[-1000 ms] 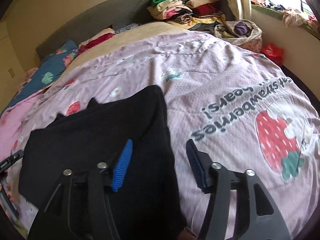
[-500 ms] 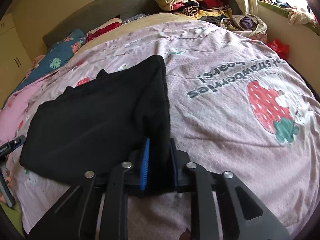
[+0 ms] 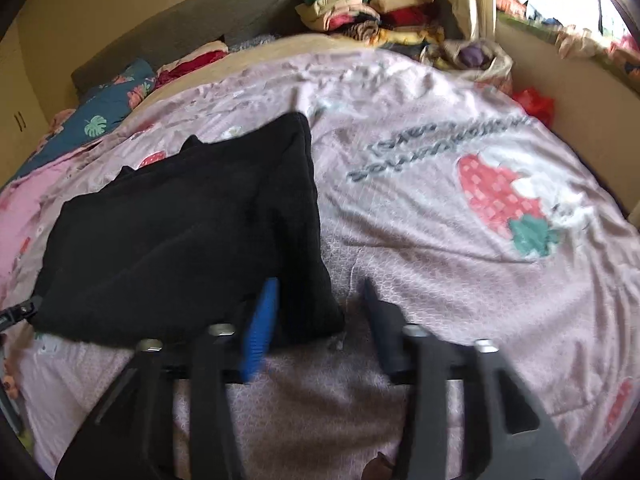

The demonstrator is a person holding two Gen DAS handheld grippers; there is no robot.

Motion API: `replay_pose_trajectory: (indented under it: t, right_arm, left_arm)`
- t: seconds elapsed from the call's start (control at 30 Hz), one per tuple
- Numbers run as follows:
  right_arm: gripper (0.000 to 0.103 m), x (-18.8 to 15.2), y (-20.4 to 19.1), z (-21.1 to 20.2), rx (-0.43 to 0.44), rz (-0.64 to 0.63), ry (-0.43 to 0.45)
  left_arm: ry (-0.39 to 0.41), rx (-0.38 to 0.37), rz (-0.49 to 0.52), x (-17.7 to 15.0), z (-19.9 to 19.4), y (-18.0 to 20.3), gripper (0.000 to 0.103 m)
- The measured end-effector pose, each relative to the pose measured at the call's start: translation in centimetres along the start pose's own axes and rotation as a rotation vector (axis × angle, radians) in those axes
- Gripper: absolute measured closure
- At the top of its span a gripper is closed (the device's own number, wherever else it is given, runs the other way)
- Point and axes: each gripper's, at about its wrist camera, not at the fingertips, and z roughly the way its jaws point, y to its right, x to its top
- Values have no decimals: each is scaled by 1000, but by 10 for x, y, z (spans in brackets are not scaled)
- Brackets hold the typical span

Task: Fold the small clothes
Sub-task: 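Push the folded shirt flat with both grippers and release it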

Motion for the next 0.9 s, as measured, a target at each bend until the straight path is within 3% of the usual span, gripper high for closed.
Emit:
replay_pose_trajectory:
  t: [0.03, 0.07, 0.13, 0.33, 0.4, 0.7, 0.9]
  right_arm:
    - [45, 0, -5, -4, -1, -19, 16]
    - [44, 0, -12, -10, -2, -44, 36]
    - [31, 0, -25, -18, 9, -86, 65]
    - [19, -4, -86, -31, 68, -254, 98]
    - [15, -7, -104, -30, 84, -295, 99]
    - [12, -28, -201, -18, 180, -520, 82]
    - [12, -45, -256, -8, 197, -671, 84]
  left_arm:
    - [7, 5, -3, 0, -3, -1, 42]
    - [13, 12, -8, 1, -5, -2, 35]
    - [33, 29, -21, 2, -12, -6, 18]
    - [66, 81, -37, 9, -21, -18, 15]
    - [69, 95, -48, 11, -22, -23, 9]
    - [87, 139, -101, 16, -27, -45, 10]
    - [84, 156, -107, 20, -24, -53, 9]
